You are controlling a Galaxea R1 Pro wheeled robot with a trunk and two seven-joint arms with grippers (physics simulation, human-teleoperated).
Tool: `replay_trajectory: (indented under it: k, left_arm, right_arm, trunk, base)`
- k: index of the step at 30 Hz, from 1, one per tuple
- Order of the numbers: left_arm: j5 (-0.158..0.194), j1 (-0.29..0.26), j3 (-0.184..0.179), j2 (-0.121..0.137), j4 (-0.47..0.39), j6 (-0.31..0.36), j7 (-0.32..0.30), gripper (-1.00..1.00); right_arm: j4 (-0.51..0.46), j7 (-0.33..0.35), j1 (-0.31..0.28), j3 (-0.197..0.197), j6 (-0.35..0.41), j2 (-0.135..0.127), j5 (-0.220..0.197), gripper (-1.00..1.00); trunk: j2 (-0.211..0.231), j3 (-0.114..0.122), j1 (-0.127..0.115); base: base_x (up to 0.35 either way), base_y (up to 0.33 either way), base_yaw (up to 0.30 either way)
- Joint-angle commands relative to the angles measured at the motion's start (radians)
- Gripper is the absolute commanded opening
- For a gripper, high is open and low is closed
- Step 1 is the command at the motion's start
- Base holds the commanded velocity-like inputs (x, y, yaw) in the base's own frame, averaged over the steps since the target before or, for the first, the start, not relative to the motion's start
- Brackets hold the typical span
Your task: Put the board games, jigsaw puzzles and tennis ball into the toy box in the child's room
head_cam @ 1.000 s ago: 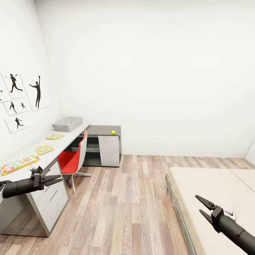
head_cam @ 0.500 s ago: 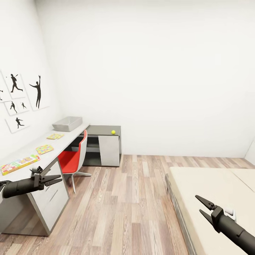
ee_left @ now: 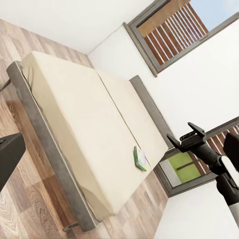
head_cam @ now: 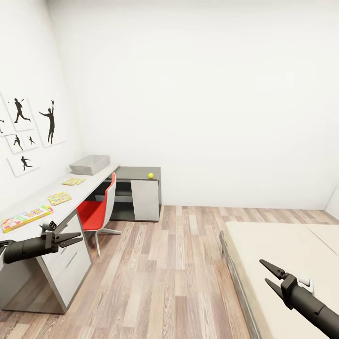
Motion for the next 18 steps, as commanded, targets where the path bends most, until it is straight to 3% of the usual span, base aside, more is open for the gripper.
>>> replay_trajectory:
  k: [1,18]
  left_arm:
    - [0.0,0.0,0.0,0.0,0.0,0.011,-0.004,1.0]
    - [0.0,0.0,0.0,0.0,0.0,0.011,-0.004,1.0]
  right_arm:
    - [0.0,0.009,0.0,-0.001,0.003,0.0,0.008,1.0]
    - [0.0,0.009,0.001,-0.001,0.003,0.0,0.008,1.0]
  trunk:
    - [0.0,0.0,0.0]
    - [0.0,0.0,0.0]
  base:
    - [0.0,0.0,0.0]
    - [0.0,0.0,-0.047]
